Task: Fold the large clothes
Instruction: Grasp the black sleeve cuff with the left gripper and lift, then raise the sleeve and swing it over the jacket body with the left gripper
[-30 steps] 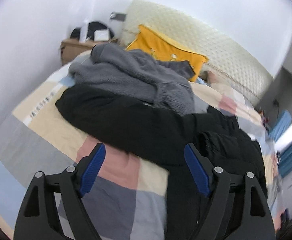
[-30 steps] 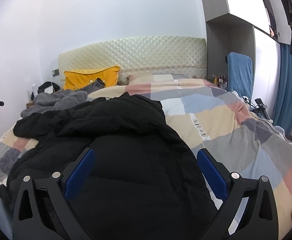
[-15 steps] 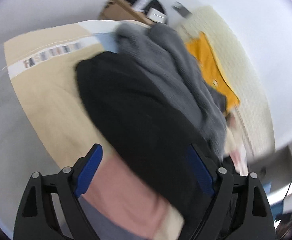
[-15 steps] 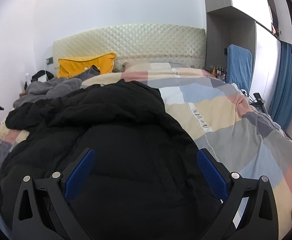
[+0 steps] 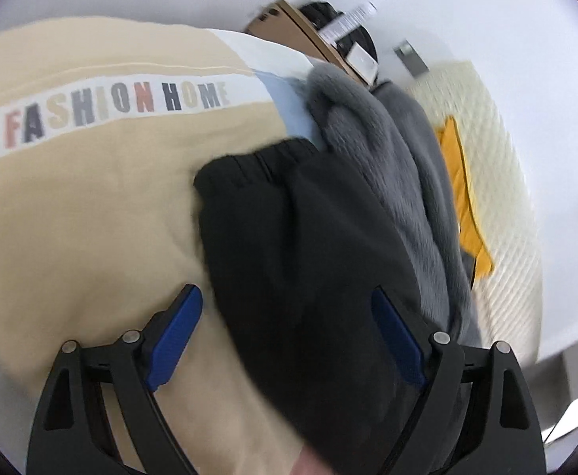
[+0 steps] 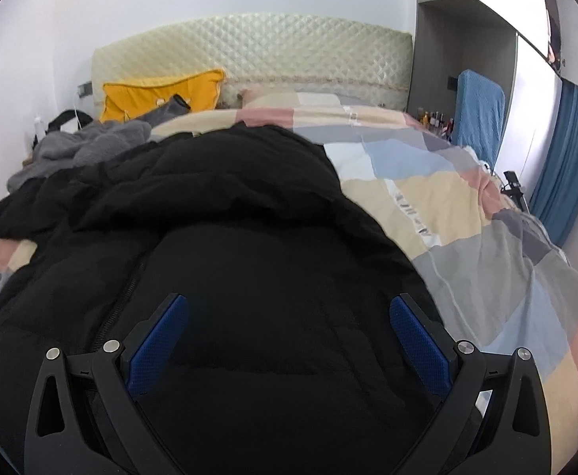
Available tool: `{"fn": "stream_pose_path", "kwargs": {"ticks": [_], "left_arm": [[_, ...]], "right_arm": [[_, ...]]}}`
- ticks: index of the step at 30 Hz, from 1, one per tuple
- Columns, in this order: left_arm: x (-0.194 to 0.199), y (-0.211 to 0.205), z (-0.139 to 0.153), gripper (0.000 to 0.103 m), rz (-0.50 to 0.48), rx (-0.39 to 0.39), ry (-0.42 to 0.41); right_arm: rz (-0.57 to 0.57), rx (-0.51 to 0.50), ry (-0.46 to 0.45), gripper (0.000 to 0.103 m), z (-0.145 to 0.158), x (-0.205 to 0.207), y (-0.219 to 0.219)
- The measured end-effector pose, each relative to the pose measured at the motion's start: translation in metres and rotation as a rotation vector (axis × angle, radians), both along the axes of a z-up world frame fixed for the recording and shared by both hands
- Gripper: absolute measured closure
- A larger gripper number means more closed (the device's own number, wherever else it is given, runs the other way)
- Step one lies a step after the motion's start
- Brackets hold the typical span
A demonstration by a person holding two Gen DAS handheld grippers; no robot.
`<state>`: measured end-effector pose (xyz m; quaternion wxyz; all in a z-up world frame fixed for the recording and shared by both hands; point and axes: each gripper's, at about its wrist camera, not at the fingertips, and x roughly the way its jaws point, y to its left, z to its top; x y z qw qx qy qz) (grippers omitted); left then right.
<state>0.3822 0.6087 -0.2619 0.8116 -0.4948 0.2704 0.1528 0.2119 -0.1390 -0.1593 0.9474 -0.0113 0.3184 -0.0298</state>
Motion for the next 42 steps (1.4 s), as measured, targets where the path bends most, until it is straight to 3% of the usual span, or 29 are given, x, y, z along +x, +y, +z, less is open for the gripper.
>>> {"fn": "stream_pose_path", "kwargs": {"ticks": [3,4,6,8,11,13,23,32,42], "left_arm": [[0.011,-0.003,0.003,0.019,0.022,0.071,0.013],[0.014,-0.007,0.004,0.024,0.024,0.084,0.010],[0.019,-0.012,0.002,0.043,0.016,0.089,0.012],[0.022,-0.016,0.002,0.072,0.007,0.093,0.028],[0.017,-0.028,0.025,0.098,0.026,0.216,0.016],[0.013,-0.037,0.049,0.100,0.038,0.289,-0.004],[-0.023,-0.066,0.178,0.101,0.021,0.453,-0.040],[-0.050,-0.128,0.261,0.102,-0.015,0.570,-0.078],[-0.067,-0.215,0.335,0.102,-0.114,0.664,-0.175]], "right_arm": [[-0.009,0.014,0.010,0.001,-0.001,0.002,-0.001],[-0.010,0.022,0.011,0.001,0.000,0.002,-0.002],[-0.013,0.041,0.010,0.001,0.002,0.002,-0.004],[-0.011,0.049,0.015,0.001,0.002,0.001,-0.005],[-0.007,0.047,0.007,0.001,0.005,-0.002,-0.005],[-0.002,0.042,-0.008,0.001,0.009,-0.006,-0.004],[0.059,0.091,-0.048,0.001,0.023,-0.020,-0.012],[0.160,0.039,-0.130,0.001,0.044,-0.041,-0.002],[0.198,0.121,-0.145,0.001,0.045,-0.049,-0.021]]}}
